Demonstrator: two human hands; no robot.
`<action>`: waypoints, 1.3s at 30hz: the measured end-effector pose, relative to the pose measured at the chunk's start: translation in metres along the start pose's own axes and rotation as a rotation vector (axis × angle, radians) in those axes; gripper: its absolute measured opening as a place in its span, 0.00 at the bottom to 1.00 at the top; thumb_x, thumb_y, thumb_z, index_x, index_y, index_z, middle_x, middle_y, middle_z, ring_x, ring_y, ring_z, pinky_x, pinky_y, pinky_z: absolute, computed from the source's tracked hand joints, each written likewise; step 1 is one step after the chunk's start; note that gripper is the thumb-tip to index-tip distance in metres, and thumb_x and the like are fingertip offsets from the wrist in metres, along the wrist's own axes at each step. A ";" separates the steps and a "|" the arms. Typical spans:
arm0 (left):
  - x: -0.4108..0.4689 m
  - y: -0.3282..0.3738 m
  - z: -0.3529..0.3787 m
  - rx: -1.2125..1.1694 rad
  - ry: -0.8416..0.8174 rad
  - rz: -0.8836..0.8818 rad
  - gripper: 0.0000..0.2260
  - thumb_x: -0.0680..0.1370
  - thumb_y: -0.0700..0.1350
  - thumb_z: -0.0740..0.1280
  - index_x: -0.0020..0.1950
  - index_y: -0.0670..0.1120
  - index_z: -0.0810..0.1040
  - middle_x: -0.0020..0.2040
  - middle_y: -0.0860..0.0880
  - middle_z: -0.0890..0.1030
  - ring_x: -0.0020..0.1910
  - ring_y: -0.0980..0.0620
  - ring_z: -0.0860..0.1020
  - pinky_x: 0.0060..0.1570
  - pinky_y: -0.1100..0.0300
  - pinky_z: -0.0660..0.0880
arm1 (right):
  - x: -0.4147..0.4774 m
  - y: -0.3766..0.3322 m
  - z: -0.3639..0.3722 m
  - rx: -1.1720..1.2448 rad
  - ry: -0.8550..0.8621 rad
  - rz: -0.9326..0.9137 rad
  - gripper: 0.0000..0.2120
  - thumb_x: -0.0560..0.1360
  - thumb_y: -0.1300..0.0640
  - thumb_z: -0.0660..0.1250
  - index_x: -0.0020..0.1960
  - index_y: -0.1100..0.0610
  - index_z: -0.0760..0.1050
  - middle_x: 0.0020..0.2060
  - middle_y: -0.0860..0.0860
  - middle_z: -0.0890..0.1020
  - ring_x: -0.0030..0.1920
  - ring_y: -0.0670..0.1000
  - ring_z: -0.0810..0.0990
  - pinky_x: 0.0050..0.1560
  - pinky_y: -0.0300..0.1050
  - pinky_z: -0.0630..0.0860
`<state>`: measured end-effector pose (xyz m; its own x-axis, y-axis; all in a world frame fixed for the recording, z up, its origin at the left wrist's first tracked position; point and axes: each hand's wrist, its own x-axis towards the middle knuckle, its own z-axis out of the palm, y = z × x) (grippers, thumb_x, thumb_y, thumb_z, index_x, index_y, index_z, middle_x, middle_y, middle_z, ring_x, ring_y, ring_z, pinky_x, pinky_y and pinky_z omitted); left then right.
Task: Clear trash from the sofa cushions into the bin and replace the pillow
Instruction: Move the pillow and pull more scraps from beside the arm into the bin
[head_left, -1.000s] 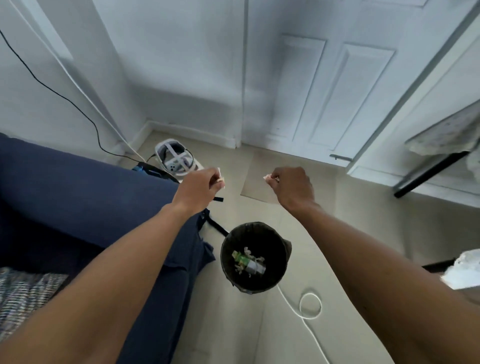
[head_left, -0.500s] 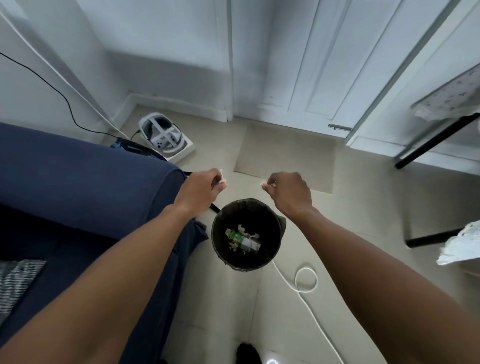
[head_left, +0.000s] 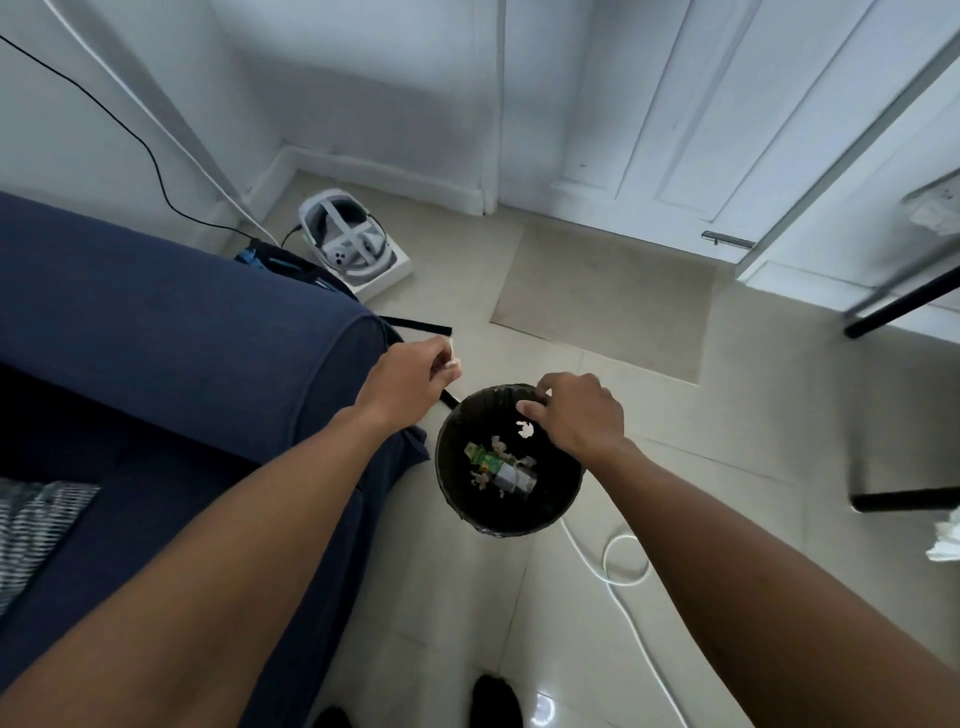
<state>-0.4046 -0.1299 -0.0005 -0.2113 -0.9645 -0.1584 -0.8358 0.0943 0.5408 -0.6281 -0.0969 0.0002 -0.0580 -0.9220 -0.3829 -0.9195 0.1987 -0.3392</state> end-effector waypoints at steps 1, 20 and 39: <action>0.001 -0.002 0.001 -0.006 0.001 -0.006 0.06 0.79 0.53 0.67 0.48 0.51 0.76 0.41 0.53 0.81 0.42 0.51 0.79 0.47 0.47 0.79 | 0.002 0.000 0.000 -0.004 0.005 0.000 0.20 0.76 0.39 0.67 0.58 0.52 0.80 0.53 0.56 0.80 0.53 0.60 0.80 0.48 0.51 0.74; 0.002 0.005 0.008 0.269 -0.156 0.105 0.35 0.76 0.68 0.61 0.79 0.57 0.55 0.80 0.49 0.59 0.79 0.44 0.52 0.74 0.39 0.56 | 0.016 0.010 -0.020 -0.002 0.111 -0.043 0.30 0.76 0.33 0.61 0.70 0.52 0.72 0.66 0.53 0.77 0.66 0.57 0.73 0.58 0.55 0.73; -0.042 -0.021 -0.100 0.347 0.089 0.023 0.35 0.77 0.70 0.55 0.80 0.56 0.56 0.81 0.48 0.52 0.80 0.45 0.43 0.75 0.39 0.48 | 0.000 -0.081 -0.058 -0.195 0.094 -0.199 0.43 0.72 0.23 0.47 0.79 0.47 0.54 0.80 0.57 0.55 0.79 0.60 0.50 0.74 0.63 0.54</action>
<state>-0.3274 -0.1163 0.0768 -0.1997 -0.9775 -0.0685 -0.9569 0.1795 0.2282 -0.5759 -0.1320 0.0771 0.1036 -0.9650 -0.2408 -0.9732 -0.0483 -0.2250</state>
